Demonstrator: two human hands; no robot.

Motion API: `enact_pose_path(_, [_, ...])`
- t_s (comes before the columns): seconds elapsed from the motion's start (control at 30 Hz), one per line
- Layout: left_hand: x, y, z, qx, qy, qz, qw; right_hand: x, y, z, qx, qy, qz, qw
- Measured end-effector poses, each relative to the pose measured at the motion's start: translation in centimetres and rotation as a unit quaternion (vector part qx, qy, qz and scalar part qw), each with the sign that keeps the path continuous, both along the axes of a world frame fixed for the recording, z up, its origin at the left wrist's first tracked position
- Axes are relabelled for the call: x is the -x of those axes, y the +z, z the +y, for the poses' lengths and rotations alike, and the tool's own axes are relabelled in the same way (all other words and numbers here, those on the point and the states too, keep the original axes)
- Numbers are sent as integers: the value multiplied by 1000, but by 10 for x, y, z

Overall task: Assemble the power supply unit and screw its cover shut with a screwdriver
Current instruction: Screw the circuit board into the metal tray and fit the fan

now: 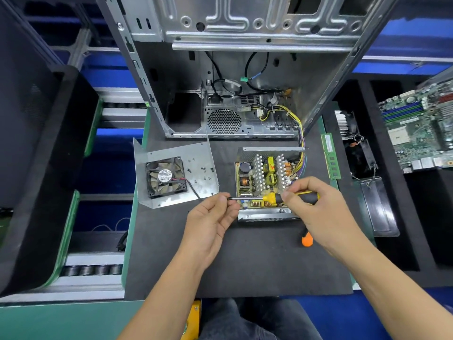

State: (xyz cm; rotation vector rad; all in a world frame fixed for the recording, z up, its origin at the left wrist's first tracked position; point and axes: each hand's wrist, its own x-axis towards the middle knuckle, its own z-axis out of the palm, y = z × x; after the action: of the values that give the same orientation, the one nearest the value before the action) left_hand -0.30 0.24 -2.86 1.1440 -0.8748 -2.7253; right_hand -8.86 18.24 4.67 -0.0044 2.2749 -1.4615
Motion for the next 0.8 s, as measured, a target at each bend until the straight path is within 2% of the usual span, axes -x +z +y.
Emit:
enact_pose_path(0.13, [-1, -2, 0, 47, 4, -4, 999, -3, 4, -4, -18, -9, 23, 1000])
enact_pose_path(0.23, [-1, -2, -2, 76, 6, -2, 997, -6, 4, -5, -4, -28, 4, 1000])
enact_pose_path(0.33, [0, 2, -1, 95, -2, 4, 995, -6, 2, -6, 105, -71, -70, 989])
enact_pose_path(0.4, [1, 3, 0, 91, 2, 3, 996, -6, 0, -7, 203, -106, -131, 964])
enact_pose_path(0.47, [4, 5, -1, 78, 5, 3, 997, -5, -1, -7, 254, -126, -150, 947])
enact_pose_path(0.63, [6, 5, -2, 76, -17, 14, 997, -1, 0, -10, 292, -148, -128, 936])
enact_pose_path(0.8, [8, 2, -1, 77, -24, 27, 996, -2, -5, -17, 274, -160, -125, 940])
